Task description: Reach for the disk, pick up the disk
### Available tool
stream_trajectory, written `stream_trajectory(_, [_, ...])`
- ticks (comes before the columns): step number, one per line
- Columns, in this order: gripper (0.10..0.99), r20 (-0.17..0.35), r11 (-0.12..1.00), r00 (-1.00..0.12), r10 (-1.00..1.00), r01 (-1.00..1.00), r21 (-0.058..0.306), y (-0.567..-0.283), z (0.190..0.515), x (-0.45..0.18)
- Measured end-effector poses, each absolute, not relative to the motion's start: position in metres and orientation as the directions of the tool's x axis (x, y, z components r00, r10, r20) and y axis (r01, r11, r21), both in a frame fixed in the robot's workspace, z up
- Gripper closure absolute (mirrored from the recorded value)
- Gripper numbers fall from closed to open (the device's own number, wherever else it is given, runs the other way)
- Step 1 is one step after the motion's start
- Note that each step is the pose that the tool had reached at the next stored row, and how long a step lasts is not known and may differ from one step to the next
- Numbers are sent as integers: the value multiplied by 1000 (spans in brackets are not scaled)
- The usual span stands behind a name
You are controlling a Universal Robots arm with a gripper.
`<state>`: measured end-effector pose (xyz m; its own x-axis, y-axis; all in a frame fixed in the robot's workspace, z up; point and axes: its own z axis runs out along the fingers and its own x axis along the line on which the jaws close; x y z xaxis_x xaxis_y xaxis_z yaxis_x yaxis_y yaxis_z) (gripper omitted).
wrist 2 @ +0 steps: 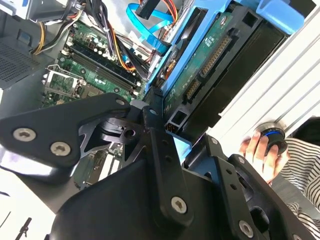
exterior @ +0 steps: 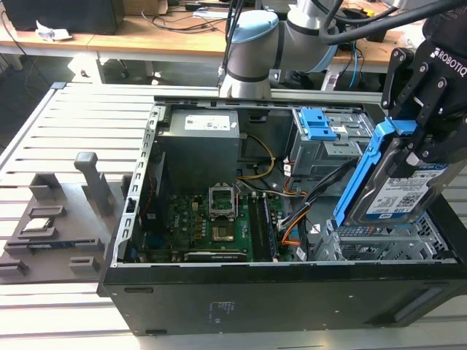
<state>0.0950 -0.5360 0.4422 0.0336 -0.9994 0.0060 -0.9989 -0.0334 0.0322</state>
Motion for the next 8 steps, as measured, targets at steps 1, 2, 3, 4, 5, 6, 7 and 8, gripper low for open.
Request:
stream_trajectory(1, [718,6,-33,34,-999,-999,32,-536,442,95])
stream_trajectory(2, [718,7,-33,34,-999,-999,32,-536,442,95])
stream_trajectory(3, [718,7,-33,34,-999,-999,32,-536,442,95])
stream_trajectory(4, [718,7,-33,34,-999,-999,32,-536,442,95])
stream_trajectory(5, [718,7,-33,34,-999,-999,32,-536,442,95])
stream_trajectory(6, [718,8,-33,34,-999,-999,32,-537,442,95])
stream_trajectory(7, [718,7,-33,34,-999,-999,32,-537,442,95])
stream_trajectory(8, [718,7,-33,34,-999,-999,32,-537,442,95])
